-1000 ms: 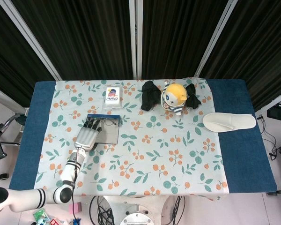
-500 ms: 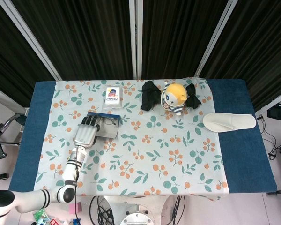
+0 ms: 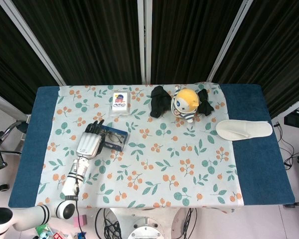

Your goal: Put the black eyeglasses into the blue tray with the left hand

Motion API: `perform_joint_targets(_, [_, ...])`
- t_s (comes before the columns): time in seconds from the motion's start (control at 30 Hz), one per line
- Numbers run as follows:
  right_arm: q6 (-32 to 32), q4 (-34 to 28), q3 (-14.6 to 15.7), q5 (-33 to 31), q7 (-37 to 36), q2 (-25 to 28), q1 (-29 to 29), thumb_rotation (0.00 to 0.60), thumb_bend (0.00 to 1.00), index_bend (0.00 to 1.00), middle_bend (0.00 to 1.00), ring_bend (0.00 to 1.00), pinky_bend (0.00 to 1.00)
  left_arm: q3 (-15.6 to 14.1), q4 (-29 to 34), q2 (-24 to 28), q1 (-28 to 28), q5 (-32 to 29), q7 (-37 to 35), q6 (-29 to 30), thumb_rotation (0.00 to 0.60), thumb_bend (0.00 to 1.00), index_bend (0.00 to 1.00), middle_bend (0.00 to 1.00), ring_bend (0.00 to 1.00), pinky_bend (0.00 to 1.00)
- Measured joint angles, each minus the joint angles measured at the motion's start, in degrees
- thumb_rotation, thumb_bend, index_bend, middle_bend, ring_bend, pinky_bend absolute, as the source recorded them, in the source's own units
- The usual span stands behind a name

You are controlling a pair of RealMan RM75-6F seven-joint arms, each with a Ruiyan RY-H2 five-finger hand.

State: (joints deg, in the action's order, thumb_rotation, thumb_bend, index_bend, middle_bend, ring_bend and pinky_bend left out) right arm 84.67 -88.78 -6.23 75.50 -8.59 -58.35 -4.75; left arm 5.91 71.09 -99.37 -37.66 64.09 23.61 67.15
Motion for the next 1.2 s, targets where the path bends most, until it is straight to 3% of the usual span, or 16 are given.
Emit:
perform_joint_targets(0.27, [0.3, -0.4, 0.1, 0.4, 0.7, 0.0, 0.0, 0.6, 0.23, 0.0, 0.0, 0.0, 0.0, -2.1, 8.8, 6.2, 4.3, 4.7, -2.7, 4.7, 0.6, 0.52, 0.71, 0.0, 0.0, 0.12])
perform_joint_targets(0.57, [-0.1, -0.6, 0.4, 0.9, 1.8, -0.4, 0.5, 0.6, 0.23, 0.0, 0.0, 0.0, 0.0, -8.4, 19.6, 17.4, 10.7, 11.1, -3.7, 8.4, 0.6, 0.52, 0.73, 0.0, 0.0, 0.12])
perform_joint_targets(0.7, [-0.1, -0.8, 0.5, 1.1, 2.1, -0.6, 0.6, 0.6, 0.23, 0.0, 0.0, 0.0, 0.0, -8.0, 19.9, 17.7, 10.7, 10.6, -3.0, 6.3, 0.6, 0.52, 0.73, 0.0, 0.0, 0.12])
perform_joint_targets(1.0, [-0.8, 0.2, 0.5, 0.5, 1.3, -0.9, 0.7, 0.6, 0.23, 0.0, 0.0, 0.0, 0.0, -3.9, 17.3, 13.7, 7.9, 7.0, 0.8, 1.0, 0.6, 0.52, 0.72, 0.0, 0.0, 0.12])
perform_joint_targets(1.07, [-1.0, 0.5, 0.5, 0.4, 0.9, -1.0, 0.8, 0.6, 0.23, 0.0, 0.0, 0.0, 0.0, -3.2, 16.6, 12.5, 7.4, 6.6, 1.9, 0.5, 0.6, 0.51, 0.64, 0.0, 0.0, 0.12])
perform_joint_targets(1.2, [-1.0, 1.1, 0.4, 0.2, 0.2, -1.0, 0.7, 0.6, 0.24, 0.0, 0.0, 0.0, 0.0, -2.7, 14.6, 11.0, 7.0, 6.4, 2.4, 0.0, 0.6, 0.46, 0.2, 0.0, 0.0, 0.12])
